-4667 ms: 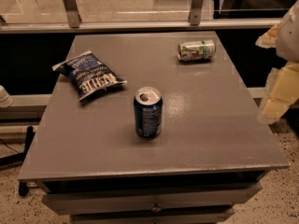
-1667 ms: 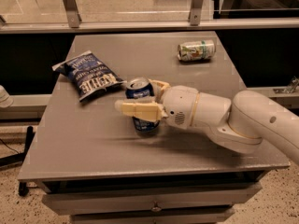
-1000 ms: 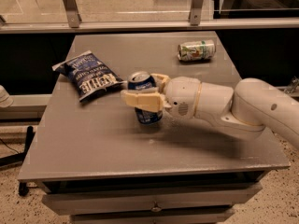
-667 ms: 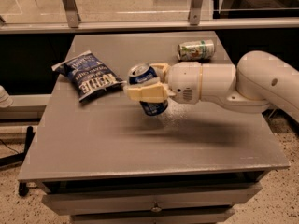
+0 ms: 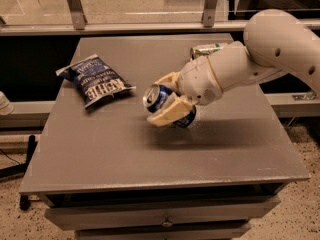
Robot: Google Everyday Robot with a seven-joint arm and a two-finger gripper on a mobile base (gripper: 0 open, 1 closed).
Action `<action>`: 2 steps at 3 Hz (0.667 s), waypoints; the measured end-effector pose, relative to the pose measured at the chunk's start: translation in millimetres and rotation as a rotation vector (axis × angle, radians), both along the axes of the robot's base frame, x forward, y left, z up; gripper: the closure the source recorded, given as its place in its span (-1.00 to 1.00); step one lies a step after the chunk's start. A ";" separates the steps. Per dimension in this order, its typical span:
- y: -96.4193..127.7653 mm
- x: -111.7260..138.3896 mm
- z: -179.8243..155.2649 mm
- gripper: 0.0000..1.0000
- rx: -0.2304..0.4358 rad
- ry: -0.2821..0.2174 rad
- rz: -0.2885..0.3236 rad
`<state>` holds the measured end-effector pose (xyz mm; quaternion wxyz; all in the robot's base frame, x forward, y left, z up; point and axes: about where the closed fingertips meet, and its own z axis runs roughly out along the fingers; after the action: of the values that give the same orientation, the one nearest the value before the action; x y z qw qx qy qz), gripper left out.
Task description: Knock pepsi can over
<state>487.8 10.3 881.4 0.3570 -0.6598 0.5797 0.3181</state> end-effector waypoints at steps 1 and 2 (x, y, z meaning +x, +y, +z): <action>-21.1 -27.1 -26.3 0.65 -0.220 -0.011 0.146; -27.5 -33.5 -30.1 0.17 -0.279 -0.014 0.182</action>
Offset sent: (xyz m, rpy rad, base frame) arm -0.0533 -0.0573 -0.0497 -0.4924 -0.0236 0.3061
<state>454.3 -17.2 851.4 0.2358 -0.7549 0.5536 0.2607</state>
